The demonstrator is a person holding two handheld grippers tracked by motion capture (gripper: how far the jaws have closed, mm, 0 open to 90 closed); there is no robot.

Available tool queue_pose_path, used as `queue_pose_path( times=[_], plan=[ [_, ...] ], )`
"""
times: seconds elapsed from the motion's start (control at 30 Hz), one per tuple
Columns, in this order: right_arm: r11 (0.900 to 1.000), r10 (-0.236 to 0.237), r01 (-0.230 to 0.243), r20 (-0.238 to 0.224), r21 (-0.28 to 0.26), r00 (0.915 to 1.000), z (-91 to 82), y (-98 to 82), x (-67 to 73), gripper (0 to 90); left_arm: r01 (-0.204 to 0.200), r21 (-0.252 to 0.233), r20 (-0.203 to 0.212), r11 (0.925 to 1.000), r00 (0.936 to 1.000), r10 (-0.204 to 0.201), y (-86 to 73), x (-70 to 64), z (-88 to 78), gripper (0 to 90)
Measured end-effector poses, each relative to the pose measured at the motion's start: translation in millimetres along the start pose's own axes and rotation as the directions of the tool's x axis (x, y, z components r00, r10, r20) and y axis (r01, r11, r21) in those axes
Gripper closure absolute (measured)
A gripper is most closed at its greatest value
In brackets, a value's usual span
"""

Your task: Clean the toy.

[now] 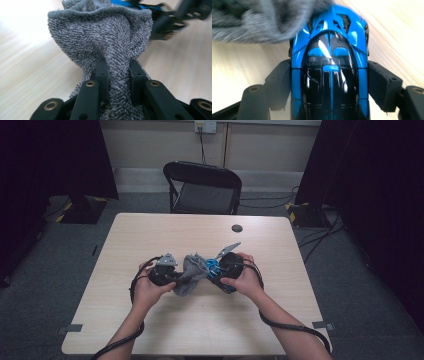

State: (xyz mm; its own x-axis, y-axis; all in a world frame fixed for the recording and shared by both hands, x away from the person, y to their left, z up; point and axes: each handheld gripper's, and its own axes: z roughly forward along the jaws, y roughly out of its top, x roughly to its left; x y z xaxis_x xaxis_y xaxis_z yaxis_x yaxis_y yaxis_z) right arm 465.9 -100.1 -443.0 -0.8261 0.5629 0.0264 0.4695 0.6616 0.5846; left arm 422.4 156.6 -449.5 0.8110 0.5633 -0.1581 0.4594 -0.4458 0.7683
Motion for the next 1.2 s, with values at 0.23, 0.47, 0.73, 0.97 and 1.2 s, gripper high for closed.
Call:
queue_pose_path(
  times=[0.23, 0.47, 0.73, 0.97, 1.2],
  plan=[
    [1.0, 0.013, -0.013, 0.008, 0.006, 0.9999, -3.1, -3.1, -4.8, 27.3, -0.003, -0.006, -0.017, 1.0, 0.9999, 0.002, -2.1, -1.9, -15.4, 74.3],
    [1.0, 0.016, -0.016, -0.007, -0.021, 0.9999, -7.9, -3.3, -3.4, 27.4, 0.028, -0.036, -0.082, 0.999, 0.9962, -0.031, -0.6, 11.8, -31.4, 74.2],
    [1.0, 0.018, -0.018, -0.018, -0.002, 0.9997, 5.4, -8.0, -3.4, 27.4, 0.032, -0.027, -0.089, 0.9991, 0.9955, -0.034, -6.0, 13.3, -23.8, 74.2],
    [1.0, 0.012, -0.011, -0.025, 0.024, 0.9996, 17.2, -13.0, -2.2, 27.3, 0.038, -0.018, -0.105, 0.9991, 0.9937, -0.04, -10.3, 17.5, -17.5, 74.1],
    [0.999, 0.009, -0.008, -0.02, 0.032, 0.9998, 25.7, -19.6, -2.1, 27.3, 0.034, -0.012, -0.1, 0.9993, 0.9943, -0.036, -13.6, 15.5, -12.2, 74.1]
  ],
)
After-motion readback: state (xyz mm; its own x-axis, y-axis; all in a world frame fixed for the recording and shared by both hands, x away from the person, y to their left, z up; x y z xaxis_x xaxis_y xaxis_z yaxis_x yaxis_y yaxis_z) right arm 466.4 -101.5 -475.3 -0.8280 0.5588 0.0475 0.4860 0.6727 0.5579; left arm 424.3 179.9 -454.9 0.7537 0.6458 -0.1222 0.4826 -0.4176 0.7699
